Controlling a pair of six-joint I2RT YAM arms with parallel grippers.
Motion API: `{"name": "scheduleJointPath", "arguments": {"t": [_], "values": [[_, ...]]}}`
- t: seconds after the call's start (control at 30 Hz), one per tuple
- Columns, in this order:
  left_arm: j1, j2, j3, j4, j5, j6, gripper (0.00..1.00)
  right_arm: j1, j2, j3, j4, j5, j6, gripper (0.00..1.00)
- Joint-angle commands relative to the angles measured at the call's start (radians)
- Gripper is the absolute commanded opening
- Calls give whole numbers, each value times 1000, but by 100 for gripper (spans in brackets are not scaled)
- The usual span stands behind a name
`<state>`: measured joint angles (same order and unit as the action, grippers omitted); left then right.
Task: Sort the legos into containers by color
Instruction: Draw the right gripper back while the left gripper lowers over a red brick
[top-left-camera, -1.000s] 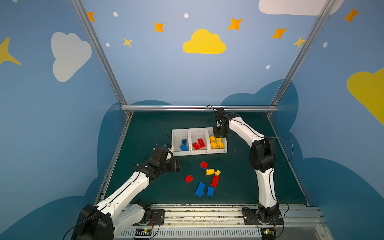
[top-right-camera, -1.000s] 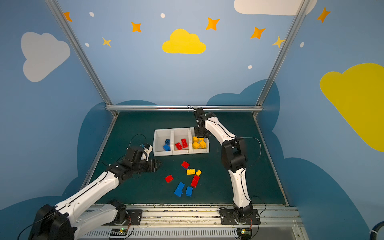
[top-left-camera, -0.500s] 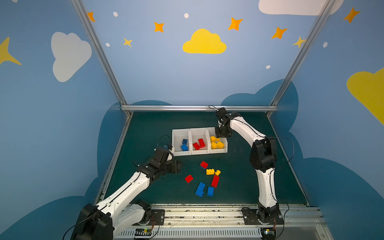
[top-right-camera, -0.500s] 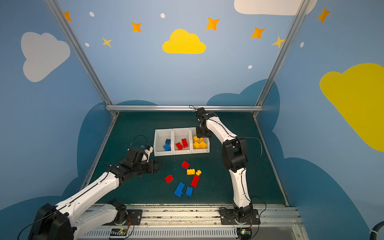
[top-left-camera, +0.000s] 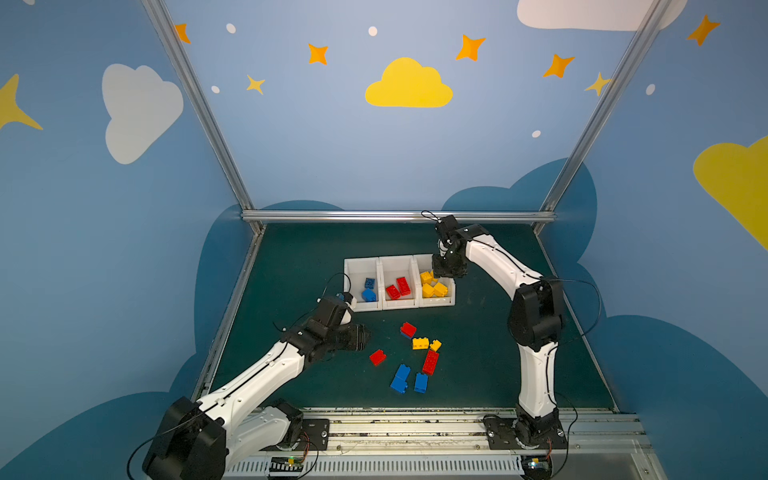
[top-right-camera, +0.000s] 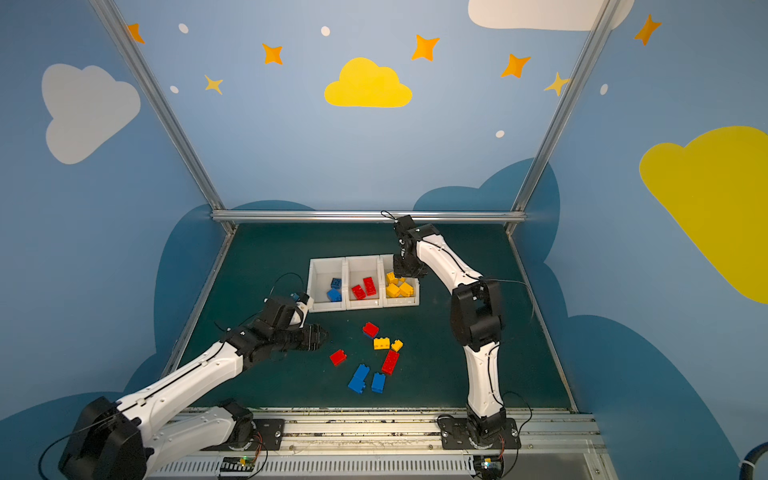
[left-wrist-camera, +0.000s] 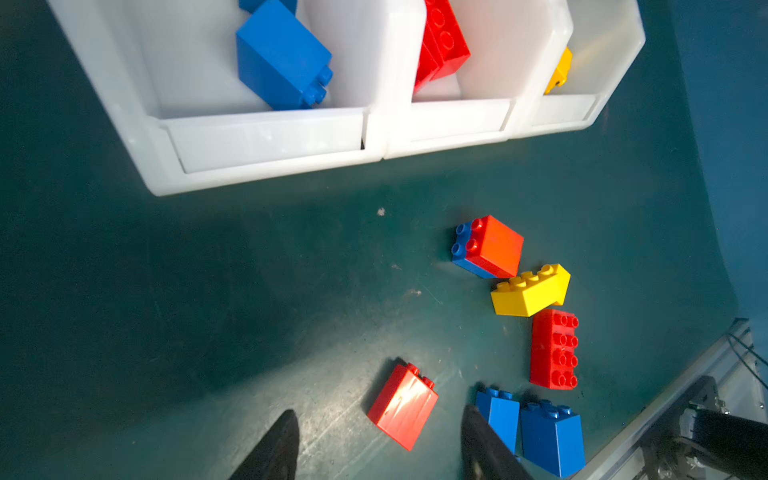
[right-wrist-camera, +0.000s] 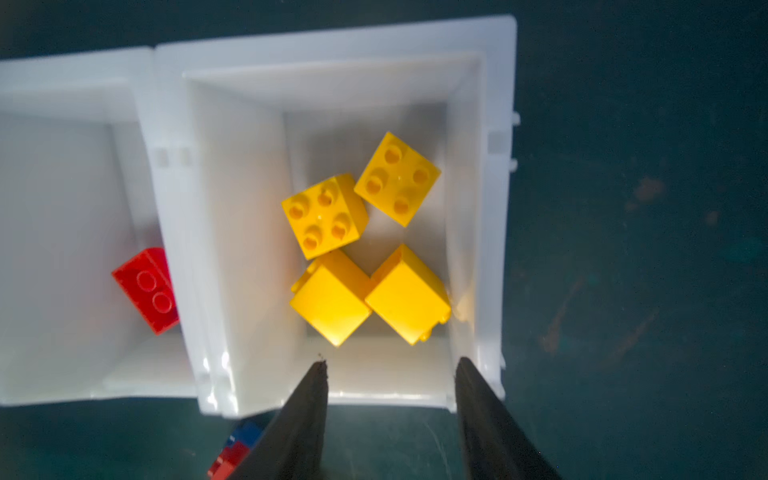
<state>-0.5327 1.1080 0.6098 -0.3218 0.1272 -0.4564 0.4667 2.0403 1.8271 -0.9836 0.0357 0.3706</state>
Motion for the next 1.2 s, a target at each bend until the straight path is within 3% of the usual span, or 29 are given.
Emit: {"name": "scheduleJointPath", "arguments": {"t": [0.0,0.27,0.67,1.17], "values": [[-29,45,47,9,-9,28,62,9,-112,-98,34,-35,38,51],[-104,251,180,24,1,91,63,12,-356,-403,111,-45,106,51],[-186,574,441,-29,2,184,63,11,-664,-730,117,-7,211,51],[-225,748,592,-89,-15,261,62,4,-822,-917,120,-5,300,51]]}}
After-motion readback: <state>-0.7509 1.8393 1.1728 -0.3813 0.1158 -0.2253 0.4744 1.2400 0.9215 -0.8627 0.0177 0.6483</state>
